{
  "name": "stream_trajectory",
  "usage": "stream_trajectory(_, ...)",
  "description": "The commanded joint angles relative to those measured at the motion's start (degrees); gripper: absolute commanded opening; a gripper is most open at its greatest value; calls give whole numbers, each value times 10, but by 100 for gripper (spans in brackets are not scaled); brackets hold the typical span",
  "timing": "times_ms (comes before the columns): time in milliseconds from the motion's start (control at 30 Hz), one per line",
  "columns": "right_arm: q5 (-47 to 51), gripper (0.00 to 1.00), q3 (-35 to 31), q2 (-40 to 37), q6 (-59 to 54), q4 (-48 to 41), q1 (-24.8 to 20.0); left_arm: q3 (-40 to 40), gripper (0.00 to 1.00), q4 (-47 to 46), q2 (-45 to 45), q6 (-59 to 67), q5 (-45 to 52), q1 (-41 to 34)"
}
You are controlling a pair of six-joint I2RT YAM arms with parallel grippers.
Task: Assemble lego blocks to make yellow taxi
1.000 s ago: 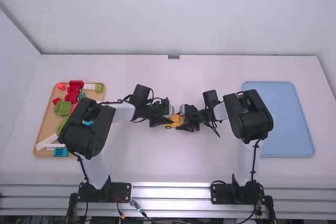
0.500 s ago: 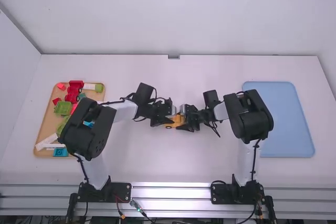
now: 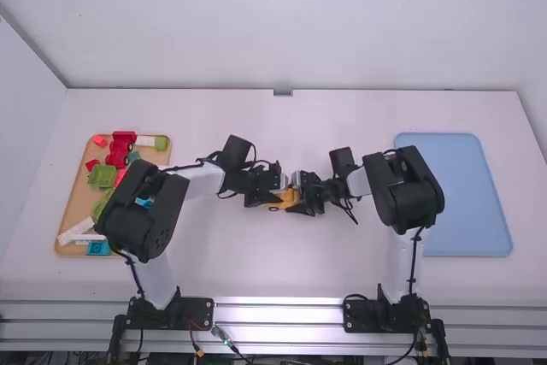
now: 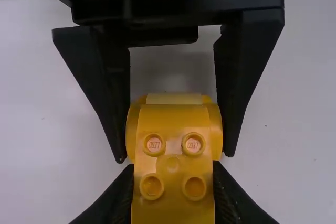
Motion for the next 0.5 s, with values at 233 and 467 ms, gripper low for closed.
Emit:
stream_trajectory(233, 30, 54, 2, 6, 12, 3, 1, -26, 2, -35, 23, -27, -93, -27)
stream_trajectory(467, 30, 54, 2, 6, 12, 2, 1, -26, 2, -32, 23, -22, -105, -38)
